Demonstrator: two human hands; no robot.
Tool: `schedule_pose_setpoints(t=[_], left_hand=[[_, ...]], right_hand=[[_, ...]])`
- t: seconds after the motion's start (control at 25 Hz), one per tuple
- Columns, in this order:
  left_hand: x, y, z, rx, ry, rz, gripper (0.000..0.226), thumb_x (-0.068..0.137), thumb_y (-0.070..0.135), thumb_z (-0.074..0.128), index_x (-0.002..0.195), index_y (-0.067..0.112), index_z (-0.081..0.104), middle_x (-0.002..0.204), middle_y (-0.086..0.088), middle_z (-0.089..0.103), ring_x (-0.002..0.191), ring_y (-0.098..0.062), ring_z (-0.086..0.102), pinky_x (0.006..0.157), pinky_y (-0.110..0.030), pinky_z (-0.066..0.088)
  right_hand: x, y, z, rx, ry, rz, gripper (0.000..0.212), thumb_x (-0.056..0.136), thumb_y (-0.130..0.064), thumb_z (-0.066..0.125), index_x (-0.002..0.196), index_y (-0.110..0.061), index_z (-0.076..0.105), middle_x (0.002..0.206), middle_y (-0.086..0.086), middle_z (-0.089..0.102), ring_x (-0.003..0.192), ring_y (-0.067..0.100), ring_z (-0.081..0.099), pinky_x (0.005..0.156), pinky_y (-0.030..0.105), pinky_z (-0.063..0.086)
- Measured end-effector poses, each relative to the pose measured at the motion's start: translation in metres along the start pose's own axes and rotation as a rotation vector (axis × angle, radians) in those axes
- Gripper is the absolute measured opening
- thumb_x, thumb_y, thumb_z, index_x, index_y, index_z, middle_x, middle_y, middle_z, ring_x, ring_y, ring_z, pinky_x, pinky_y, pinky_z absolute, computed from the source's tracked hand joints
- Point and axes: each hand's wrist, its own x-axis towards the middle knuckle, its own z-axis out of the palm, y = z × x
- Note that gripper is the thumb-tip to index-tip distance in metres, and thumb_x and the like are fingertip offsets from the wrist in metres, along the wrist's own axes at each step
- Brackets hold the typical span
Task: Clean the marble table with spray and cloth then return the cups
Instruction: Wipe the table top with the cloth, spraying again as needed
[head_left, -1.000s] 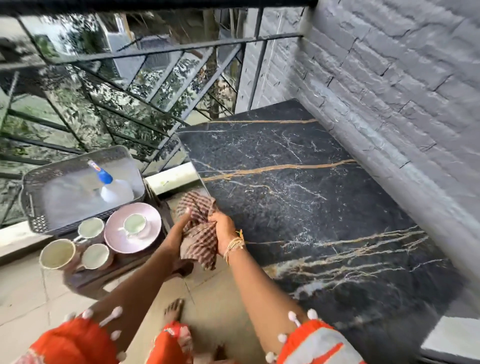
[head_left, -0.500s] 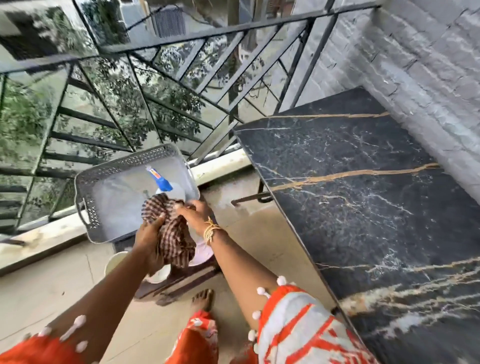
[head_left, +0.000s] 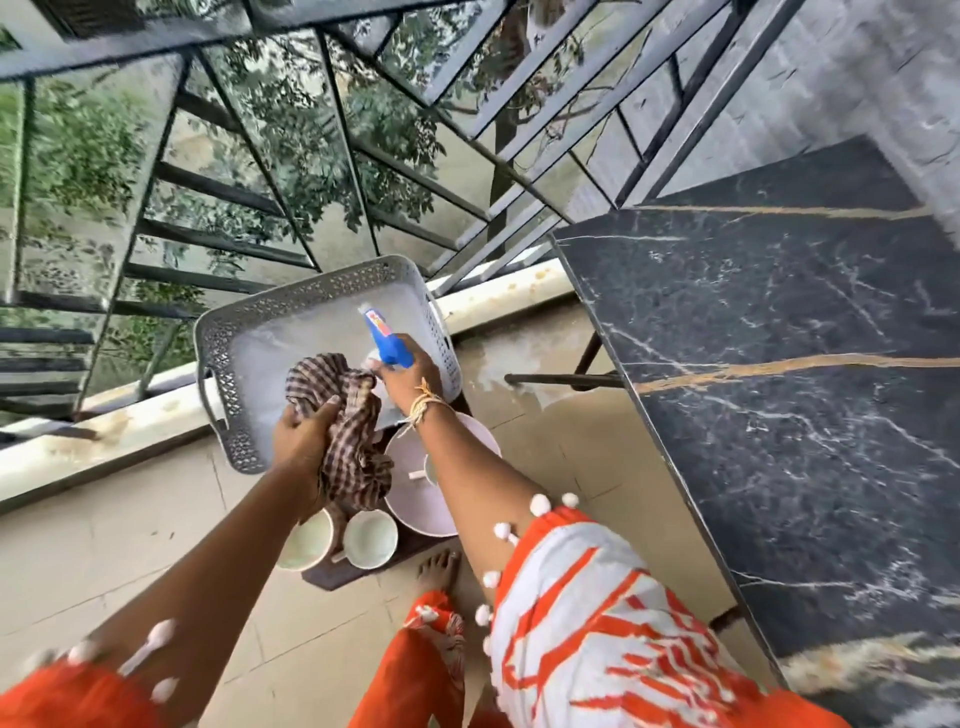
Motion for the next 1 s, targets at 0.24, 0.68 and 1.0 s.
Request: schedule_pose_setpoints(t=[0.24, 0.68, 1.0], left_hand=[[-0.033, 0.001, 0.013, 0.038, -0.107, 0.037, 0.050, 0.061, 0.036, 0.081, 0.105, 0.016, 0.067, 0.104, -0.018, 0.071, 0.098, -0.041, 0.067, 0.081, -0.067, 0.051], [-0.240, -0.101, 0.127, 0.084, -0.398, 0.071, 0.038, 0.067, 0.030, 0.079, 0.097, 0.009, 0.068, 0.097, -0.020, 0.072, 0.092, -0.043, 0.068, 0.081, -0.064, 0.052], [-0.373, -0.214, 0.166, 0.211, -0.538, 0.023, 0.019, 0.083, 0.024, 0.071, 0.095, 0.019, 0.057, 0.101, -0.019, 0.066, 0.090, -0.041, 0.067, 0.077, -0.065, 0.053]], right_hand=[[-0.036, -0.034, -0.090, 0.354, 0.264, -0.003, 0.015, 0.083, -0.023, 0.075, 0.083, -0.014, 0.063, 0.081, 0.004, 0.061, 0.077, 0.016, 0.056, 0.065, 0.020, 0.042], [-0.226, 0.076, -0.333, 0.312, 0.235, -0.035, 0.018, 0.085, -0.007, 0.070, 0.102, -0.001, 0.068, 0.092, 0.004, 0.064, 0.073, 0.005, 0.056, 0.067, 0.010, 0.047], [-0.380, 0.166, -0.458, 0.469, 0.169, 0.104, 0.030, 0.088, 0.001, 0.062, 0.118, -0.003, 0.063, 0.116, 0.006, 0.066, 0.105, 0.017, 0.062, 0.070, 0.023, 0.051]])
